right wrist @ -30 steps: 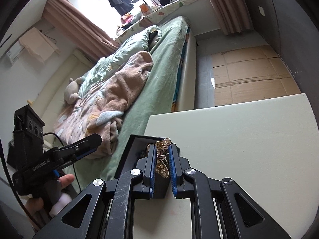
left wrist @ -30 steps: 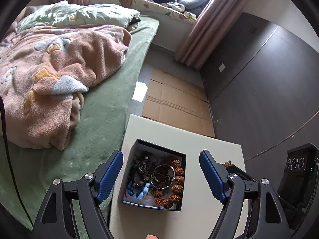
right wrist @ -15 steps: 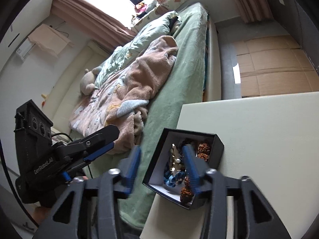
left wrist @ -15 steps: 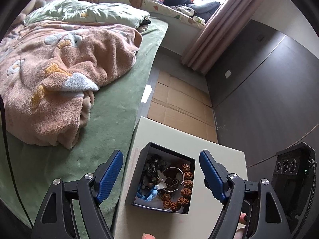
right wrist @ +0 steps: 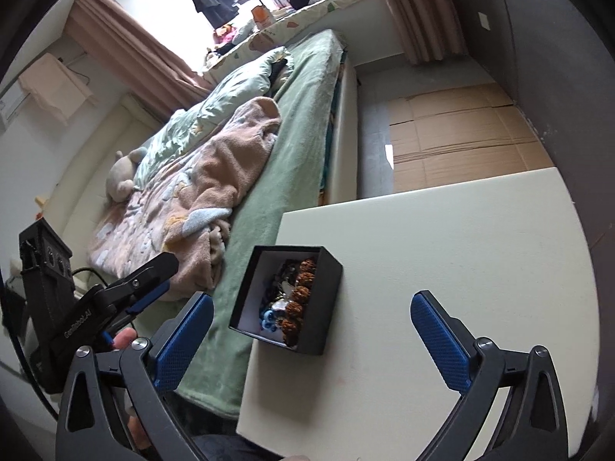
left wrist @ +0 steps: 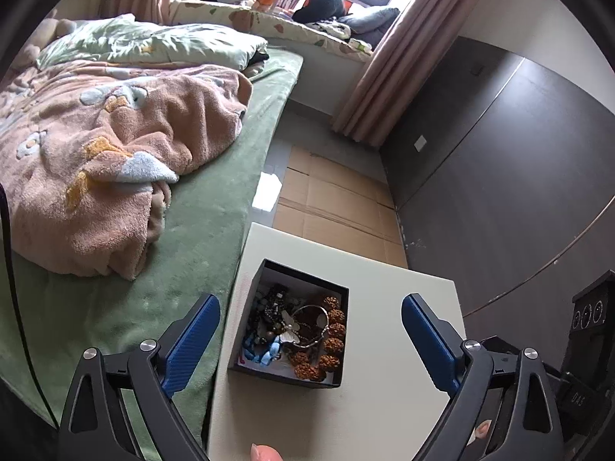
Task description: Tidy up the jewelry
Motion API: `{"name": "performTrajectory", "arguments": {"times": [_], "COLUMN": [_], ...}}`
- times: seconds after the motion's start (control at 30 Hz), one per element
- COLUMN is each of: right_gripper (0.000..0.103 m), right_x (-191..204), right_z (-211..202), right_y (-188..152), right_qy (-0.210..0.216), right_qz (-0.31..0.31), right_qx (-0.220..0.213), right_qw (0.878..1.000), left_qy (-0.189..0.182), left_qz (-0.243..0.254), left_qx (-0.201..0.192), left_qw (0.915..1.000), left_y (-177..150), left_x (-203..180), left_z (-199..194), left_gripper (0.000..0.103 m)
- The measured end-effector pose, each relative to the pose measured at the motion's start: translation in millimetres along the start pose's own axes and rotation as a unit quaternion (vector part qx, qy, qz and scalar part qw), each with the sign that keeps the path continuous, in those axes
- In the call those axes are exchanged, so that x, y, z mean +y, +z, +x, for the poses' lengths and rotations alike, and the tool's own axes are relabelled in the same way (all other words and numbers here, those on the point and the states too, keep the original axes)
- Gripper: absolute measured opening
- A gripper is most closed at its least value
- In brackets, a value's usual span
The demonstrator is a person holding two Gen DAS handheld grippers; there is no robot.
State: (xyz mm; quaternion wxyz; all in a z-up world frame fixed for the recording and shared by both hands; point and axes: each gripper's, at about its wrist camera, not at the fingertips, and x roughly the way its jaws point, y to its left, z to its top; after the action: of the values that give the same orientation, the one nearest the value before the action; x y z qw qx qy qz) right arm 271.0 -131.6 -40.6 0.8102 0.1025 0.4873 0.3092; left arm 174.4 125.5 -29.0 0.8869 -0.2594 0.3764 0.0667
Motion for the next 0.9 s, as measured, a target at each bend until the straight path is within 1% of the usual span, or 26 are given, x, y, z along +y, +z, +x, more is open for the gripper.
{"name": "performTrajectory", "arguments": {"times": [0.13,0.23,0.4,0.47,0.53,0.6,0.73,0.9], "right_gripper": [0.103,0.103,0.103,0.103,0.103,0.103,0.103,0.103], "right_x": [-3,-2,4,6,6,2,-9,-21], "right_z": [-28,-42,-65,-76,-85,-90,-95,-108], "right_y": [-9,-23,-40,-46,-53,-62,-79,-99], "right_qy": [-0.02,-0.025,-0.041,-0.049,-0.048,-0.053,-0.073,-0.072], "right_qz": [0.003,0.001,-0.006,-0.01,-0.012,-0.013,-0.009,0.004], "right_qx": [-0.016,-0.017,-0.03,-0.039,-0.047,-0.05,-0.049,-0.059], "right_qw": [1.0,1.0,0.999,0.998,0.998,0.997,0.996,0.996], "left_qy": [-0.005,-0.008,-0.006,-0.007,-0.01,-0.011,-0.001,0.008], "left_qz": [0.014,0.031,0.058,0.072,0.084,0.104,0.146,0.176], "left_qx": [-0.001,-0.008,-0.021,-0.02,-0.018,-0.017,-0.017,-0.026], "left_qw": [0.9999,0.9995,0.9981,0.9972,0.9962,0.9943,0.9892,0.984], "left_y": [-10,-17,-33,-41,-50,-58,-75,-91], "left_x": [-11,-21,-36,-42,-48,-56,-69,-72], "left_z": [-9,-18,-34,-37,-41,-44,-48,-56], "left_gripper": [0.102,0.103,0.103,0.103,0.103,0.103,0.103,0.103]}}
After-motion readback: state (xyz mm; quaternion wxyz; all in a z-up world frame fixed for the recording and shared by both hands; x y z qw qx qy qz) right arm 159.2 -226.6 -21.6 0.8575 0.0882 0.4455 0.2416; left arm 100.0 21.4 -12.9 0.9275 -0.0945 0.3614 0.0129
